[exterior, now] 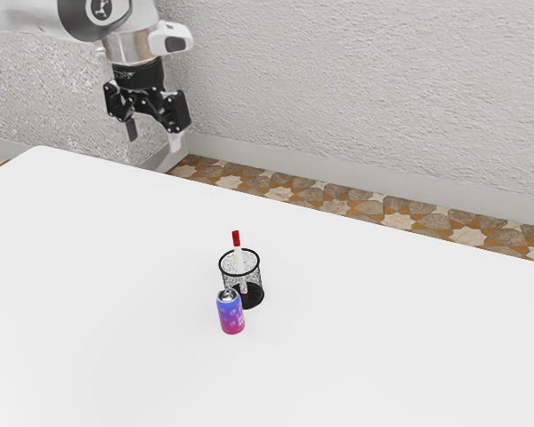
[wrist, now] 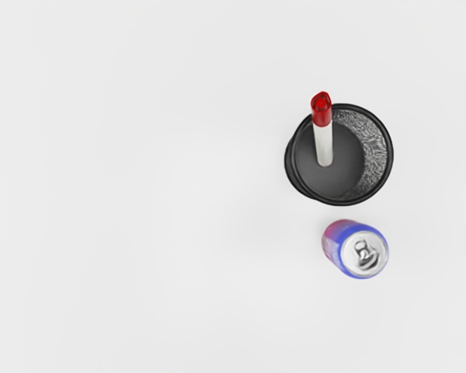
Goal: Take the marker out of the pen holder and place it to the left of the pen holder.
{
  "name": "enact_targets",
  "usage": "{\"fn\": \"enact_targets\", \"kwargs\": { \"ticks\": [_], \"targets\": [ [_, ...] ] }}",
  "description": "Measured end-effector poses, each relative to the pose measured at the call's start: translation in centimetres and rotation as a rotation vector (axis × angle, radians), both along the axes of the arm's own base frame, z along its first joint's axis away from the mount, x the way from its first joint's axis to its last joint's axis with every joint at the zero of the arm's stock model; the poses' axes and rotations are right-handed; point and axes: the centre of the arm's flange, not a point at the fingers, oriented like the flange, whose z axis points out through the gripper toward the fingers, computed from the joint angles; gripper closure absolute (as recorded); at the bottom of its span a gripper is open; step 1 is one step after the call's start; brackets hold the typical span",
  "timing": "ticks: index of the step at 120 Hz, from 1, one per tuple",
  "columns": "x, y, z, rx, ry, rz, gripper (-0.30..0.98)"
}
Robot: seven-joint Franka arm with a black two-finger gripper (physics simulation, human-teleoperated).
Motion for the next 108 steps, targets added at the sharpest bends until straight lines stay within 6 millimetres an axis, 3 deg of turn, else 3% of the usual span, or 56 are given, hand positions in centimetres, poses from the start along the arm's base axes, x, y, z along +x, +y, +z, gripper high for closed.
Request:
{"fn": "enact_targets", "kwargs": {
  "ticks": [19, 25, 29, 38, 46, 55, 64, 77, 93, 108],
  "targets": [
    [-0.8, 0.0, 0.9, -0.002, -0.002, 0.008, 0.0],
    [-2.6, 0.0, 2.0, -0.003, -0.009, 0.009, 0.0],
    [-4.5, 0.0, 1.7, -0.004, 0.004, 0.009, 0.0],
    [-6.8, 1.7, -2.5, -0.017, 0.065, 0.042, 0.0],
    [-7.7, 3.8, -7.8, -0.03, 0.12, 0.085, 0.0],
    [-8.1, 4.7, -12.0, -0.054, 0.145, 0.112, 0.0],
    [-7.4, 5.5, -15.5, -0.084, 0.167, 0.146, 0.0],
    [-6.9, 6.0, -17.8, -0.108, 0.16, 0.172, 0.0],
    [-1.0, 6.3, -19.2, -0.12, 0.131, 0.191, 0.0],
    [3.1, 4.5, -18.2, -0.151, 0.096, 0.172, 0.0]
  ]
}}
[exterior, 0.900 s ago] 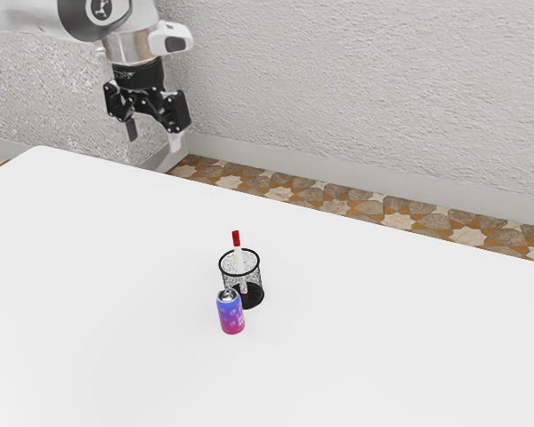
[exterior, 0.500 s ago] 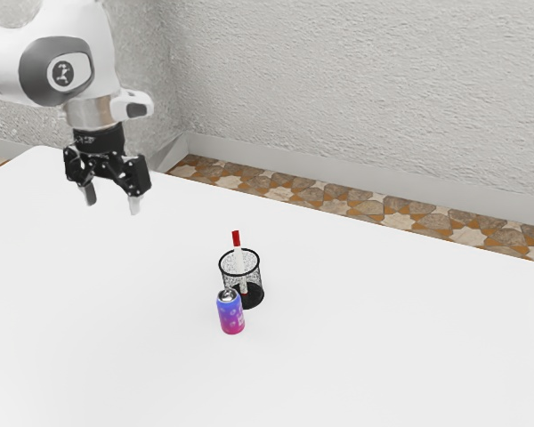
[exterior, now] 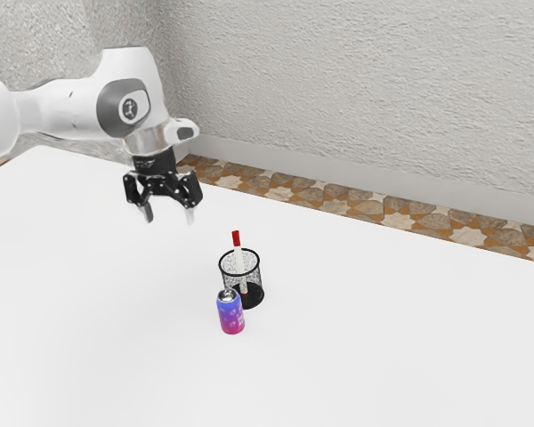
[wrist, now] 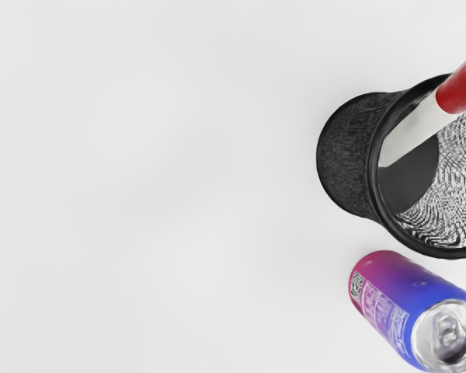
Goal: Take the marker out of the pen holder and place it to the left of the pen holder.
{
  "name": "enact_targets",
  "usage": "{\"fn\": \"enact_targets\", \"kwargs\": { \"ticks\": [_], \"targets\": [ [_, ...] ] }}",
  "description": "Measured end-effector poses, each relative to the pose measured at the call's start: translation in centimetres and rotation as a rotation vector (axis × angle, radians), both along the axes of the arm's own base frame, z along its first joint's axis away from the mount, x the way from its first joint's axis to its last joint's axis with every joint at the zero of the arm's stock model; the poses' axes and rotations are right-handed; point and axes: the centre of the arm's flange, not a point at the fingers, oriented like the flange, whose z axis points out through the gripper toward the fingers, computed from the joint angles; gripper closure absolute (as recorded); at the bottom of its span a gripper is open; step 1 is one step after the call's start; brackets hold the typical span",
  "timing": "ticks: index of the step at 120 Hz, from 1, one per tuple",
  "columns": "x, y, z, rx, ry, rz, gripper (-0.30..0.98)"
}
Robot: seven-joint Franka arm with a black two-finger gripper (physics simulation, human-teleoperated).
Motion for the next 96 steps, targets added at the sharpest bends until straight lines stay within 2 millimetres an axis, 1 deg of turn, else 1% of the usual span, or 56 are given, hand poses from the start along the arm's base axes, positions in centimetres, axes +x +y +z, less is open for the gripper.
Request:
{"fn": "enact_targets", "kwargs": {
  "ticks": [4, 8, 12, 21, 29, 38, 51, 58, 74, 86, 96],
  "targets": [
    [0.4, -0.2, 0.0, -0.012, -0.001, 0.003, 0.0],
    [1.1, -0.2, -1.0, -0.028, 0.009, 0.01, 0.0],
    [1.7, -0.4, -1.6, -0.042, 0.01, 0.014, 0.0],
    [2.6, -0.6, -1.8, -0.063, 0.001, 0.019, 0.0],
    [4.7, -0.9, -1.6, -0.069, -0.022, 0.012, 0.0],
    [6.6, -1.2, -2.4, -0.073, -0.021, 0.003, 0.0],
    [8.0, -1.5, -3.9, -0.08, -0.006, -0.004, 0.0],
    [8.8, -2.4, -4.6, -0.088, -0.003, -0.021, 0.0],
    [9.2, -3.5, -5.5, -0.099, 0.016, -0.041, 0.0],
    [9.1, -4.4, -7.5, -0.107, 0.057, -0.057, 0.0],
    [9.0, -4.6, -8.9, -0.101, 0.087, -0.065, 0.0]
  ]
}}
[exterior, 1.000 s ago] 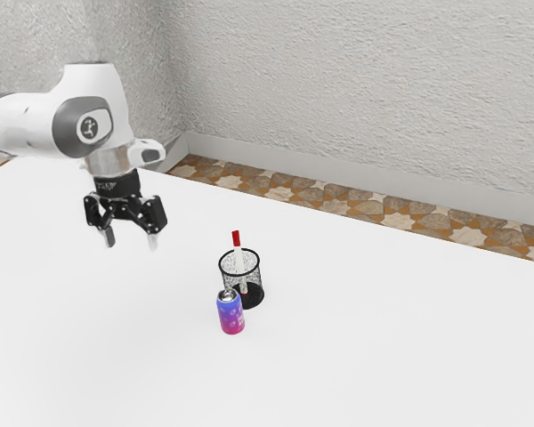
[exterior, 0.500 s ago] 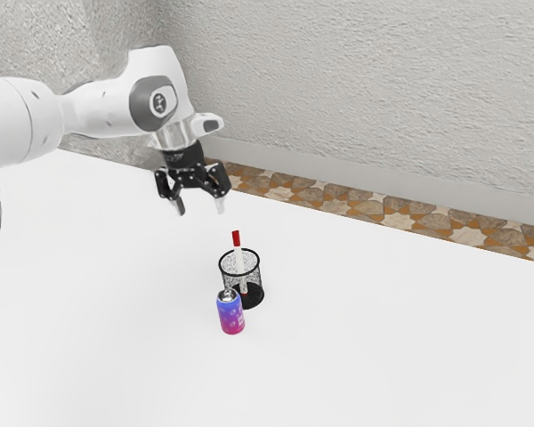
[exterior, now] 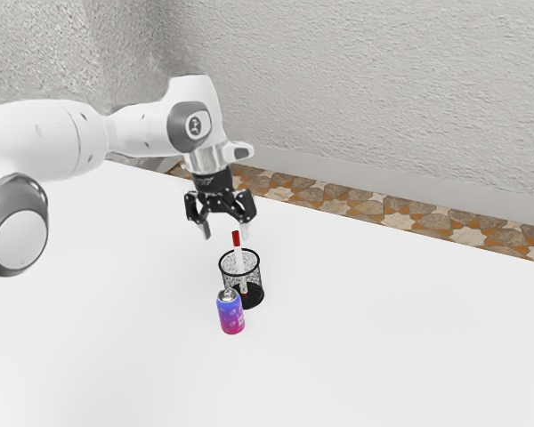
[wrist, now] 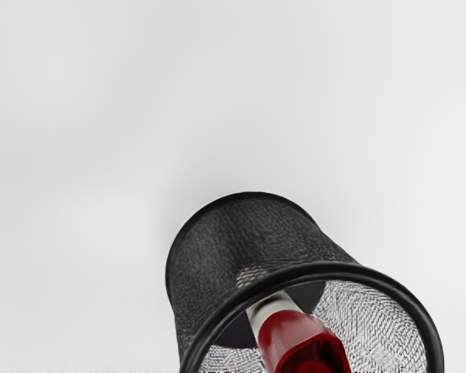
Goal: Take the marker out of the pen holder and place it to the left of the pen holder.
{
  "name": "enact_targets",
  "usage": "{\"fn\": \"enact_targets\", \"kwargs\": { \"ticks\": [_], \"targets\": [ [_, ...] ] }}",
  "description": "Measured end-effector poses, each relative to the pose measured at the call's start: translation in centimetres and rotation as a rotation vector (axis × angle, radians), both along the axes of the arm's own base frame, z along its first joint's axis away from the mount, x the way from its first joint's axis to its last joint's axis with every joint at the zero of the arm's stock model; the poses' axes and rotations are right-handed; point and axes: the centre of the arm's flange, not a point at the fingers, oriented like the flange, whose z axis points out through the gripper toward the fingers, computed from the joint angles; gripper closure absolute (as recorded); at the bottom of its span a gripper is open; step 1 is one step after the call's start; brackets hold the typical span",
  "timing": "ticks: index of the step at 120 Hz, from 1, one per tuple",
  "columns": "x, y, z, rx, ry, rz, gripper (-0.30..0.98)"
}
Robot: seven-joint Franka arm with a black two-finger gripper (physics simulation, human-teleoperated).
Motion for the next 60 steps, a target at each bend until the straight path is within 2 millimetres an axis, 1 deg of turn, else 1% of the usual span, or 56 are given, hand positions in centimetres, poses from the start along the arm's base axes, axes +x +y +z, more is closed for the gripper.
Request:
{"fn": "enact_targets", "kwargs": {
  "ticks": [13, 21, 34, 49, 60],
  "targets": [
    [-0.1, 0.0, -0.5, 0.011, 0.015, -0.01, 0.0],
    [0.4, -0.2, -0.8, 0.014, 0.016, -0.018, 0.0],
    [0.9, -1.0, -0.5, 0.014, 0.007, -0.036, 0.03],
    [1.1, -1.1, -0.5, 0.017, 0.007, -0.042, 0.14],
    [1.1, -1.1, -0.8, 0.018, 0.014, -0.043, 0.31]
  ]
}}
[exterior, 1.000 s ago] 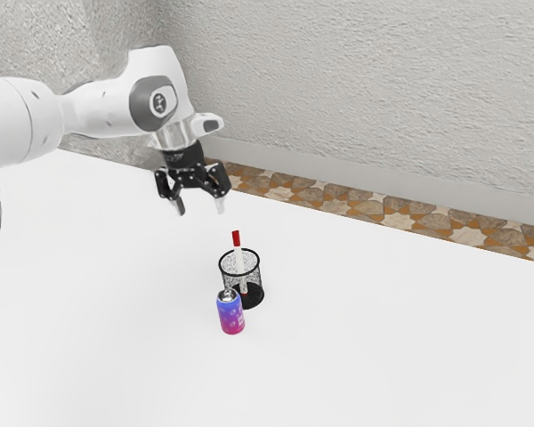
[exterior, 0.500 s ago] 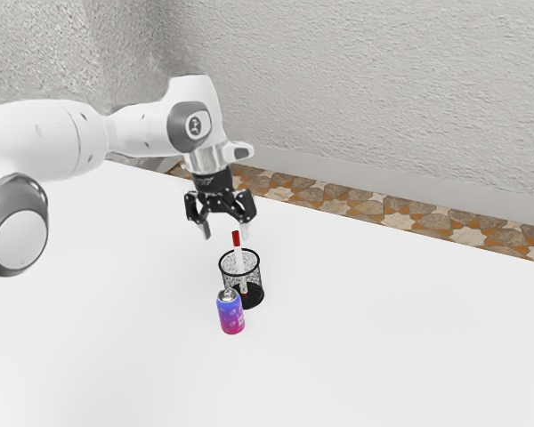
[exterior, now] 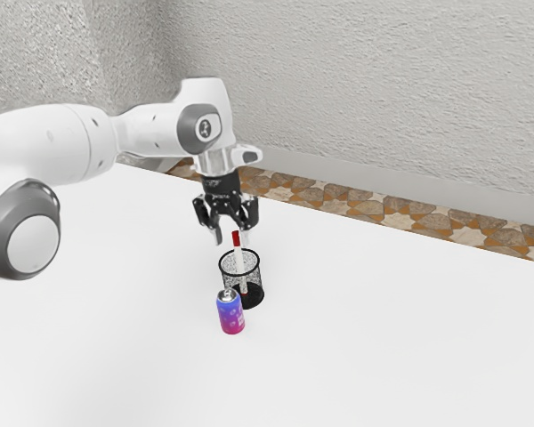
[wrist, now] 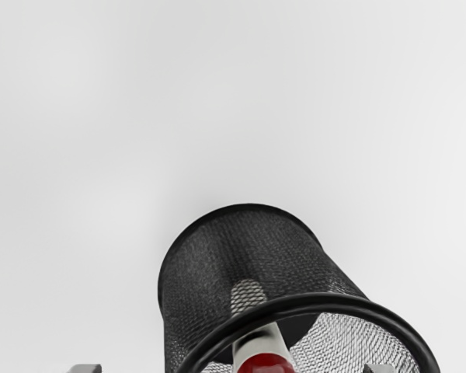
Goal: Take the marker out of the pen holder and place it to the left of the pen holder.
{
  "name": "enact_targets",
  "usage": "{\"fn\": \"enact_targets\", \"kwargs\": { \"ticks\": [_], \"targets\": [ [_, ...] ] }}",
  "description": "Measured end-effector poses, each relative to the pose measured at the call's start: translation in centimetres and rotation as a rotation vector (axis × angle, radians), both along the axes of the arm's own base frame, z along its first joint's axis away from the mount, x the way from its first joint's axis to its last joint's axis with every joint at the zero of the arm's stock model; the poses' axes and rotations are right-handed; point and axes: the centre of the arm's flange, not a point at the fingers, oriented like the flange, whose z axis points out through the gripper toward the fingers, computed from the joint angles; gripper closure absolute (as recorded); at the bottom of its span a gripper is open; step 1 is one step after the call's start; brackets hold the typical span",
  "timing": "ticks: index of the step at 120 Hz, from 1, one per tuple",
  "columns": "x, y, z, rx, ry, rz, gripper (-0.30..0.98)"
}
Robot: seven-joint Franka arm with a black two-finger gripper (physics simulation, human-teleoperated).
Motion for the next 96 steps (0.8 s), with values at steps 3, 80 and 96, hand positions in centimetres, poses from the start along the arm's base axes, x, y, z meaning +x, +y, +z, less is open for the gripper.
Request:
{"fn": "enact_targets", "kwargs": {
  "ticks": [3, 80, 96],
  "targets": [
    [0.0, 0.0, 0.0, 0.0, 0.001, 0.0, 0.37],
    [-5.3, 1.8, 15.5, 0.1, 0.011, -0.034, 0.77],
    [-6.9, 4.1, 13.3, 0.195, 0.197, -0.023, 0.78]
  ]
}}
